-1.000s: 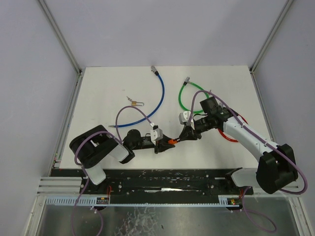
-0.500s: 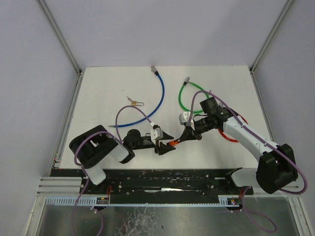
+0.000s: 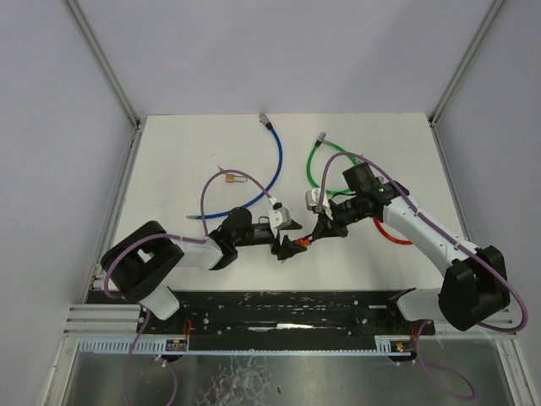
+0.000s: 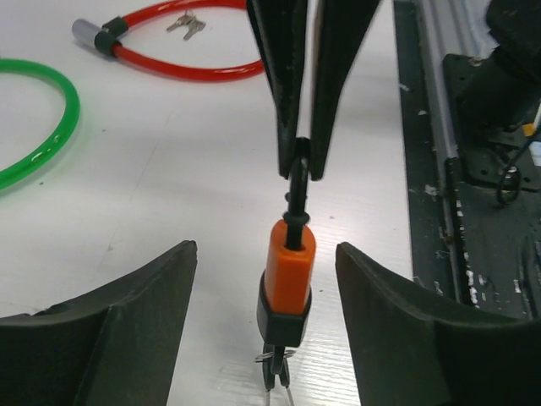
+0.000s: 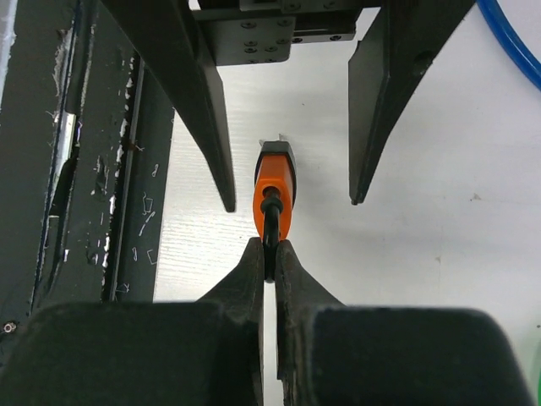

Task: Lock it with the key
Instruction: Lock the lock.

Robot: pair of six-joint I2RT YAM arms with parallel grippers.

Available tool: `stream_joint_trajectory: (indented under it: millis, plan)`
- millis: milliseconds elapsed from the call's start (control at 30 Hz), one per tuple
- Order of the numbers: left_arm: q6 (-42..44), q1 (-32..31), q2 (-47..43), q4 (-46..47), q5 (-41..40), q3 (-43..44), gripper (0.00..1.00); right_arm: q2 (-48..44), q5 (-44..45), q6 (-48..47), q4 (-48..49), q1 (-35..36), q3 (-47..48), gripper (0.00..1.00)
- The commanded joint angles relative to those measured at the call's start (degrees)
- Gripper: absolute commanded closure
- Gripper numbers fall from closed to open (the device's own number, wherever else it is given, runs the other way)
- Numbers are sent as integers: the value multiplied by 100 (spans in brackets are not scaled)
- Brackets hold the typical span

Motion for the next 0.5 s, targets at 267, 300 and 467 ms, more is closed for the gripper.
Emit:
stream_joint_trajectory:
  millis: [267, 300, 467]
  plan:
    - [381, -133, 114, -1785, -44, 768, 60, 87, 456, 252, -11, 155, 352, 100]
    - [376, -137, 134, -1766, -25, 778, 60, 108, 486, 261, -11, 178, 352, 100]
    - [338, -174, 386, -1661, 129, 886, 68, 248, 579, 286, -37, 274, 387, 100]
